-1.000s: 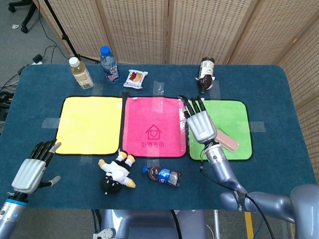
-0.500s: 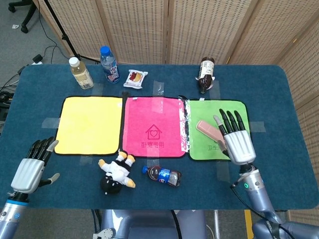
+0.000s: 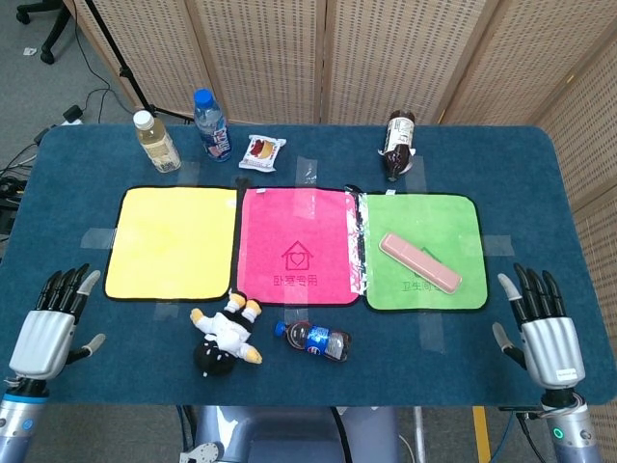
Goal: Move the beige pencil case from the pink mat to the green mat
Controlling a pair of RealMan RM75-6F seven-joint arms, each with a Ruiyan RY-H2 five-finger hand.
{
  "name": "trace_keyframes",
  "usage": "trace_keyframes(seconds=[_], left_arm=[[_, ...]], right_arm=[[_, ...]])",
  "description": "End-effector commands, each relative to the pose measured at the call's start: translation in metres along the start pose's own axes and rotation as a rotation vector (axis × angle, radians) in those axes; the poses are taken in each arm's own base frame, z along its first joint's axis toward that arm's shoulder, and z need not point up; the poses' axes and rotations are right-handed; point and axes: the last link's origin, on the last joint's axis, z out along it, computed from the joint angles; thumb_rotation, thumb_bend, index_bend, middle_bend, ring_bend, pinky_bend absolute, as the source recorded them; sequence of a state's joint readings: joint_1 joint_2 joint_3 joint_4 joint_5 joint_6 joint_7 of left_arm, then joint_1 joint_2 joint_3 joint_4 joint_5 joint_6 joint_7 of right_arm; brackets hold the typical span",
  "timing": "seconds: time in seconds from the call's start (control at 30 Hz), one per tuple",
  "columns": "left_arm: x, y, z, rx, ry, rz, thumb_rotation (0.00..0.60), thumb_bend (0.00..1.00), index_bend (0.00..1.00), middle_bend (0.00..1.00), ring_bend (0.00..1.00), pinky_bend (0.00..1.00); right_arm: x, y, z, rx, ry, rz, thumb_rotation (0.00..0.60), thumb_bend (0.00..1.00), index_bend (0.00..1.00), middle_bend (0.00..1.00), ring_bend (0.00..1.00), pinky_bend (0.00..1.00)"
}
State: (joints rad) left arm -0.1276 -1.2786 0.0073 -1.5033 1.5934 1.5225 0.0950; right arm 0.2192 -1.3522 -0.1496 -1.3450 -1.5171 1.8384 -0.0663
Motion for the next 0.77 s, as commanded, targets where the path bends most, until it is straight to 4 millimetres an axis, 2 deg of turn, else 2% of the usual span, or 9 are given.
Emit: trace_keyframes(seconds=[0.03, 0.27, 0.77], left_arm=[[0.0007, -0.0038, -0.001, 0.012, 0.006, 0.009, 0.6, 0.16, 0.0, 0.0, 0.0, 0.0], [0.0051, -0.0098, 0.0021, 0.015, 0.038, 0.021, 0.6, 0.16, 0.0, 0.0, 0.0, 0.0], [0.0093, -0.0085, -0.0017, -0.005, 0.06, 0.015, 0.6, 0.16, 0.0, 0.0, 0.0, 0.0]], right_arm=[[0.0028, 0.0105, -0.0133, -0.014, 0.002, -0.01, 0.6, 0.37, 0.07, 0.0, 0.0, 0.0], [0.0072, 0.0194, -0.0185, -0.019, -0.048, -0.021, 0.6, 0.37, 0.07, 0.0, 0.0, 0.0], [0.0086, 0.0151, -0.0167, -0.053, -0.1, -0.037, 0.6, 0.36, 0.07, 0.0, 0.0, 0.0]])
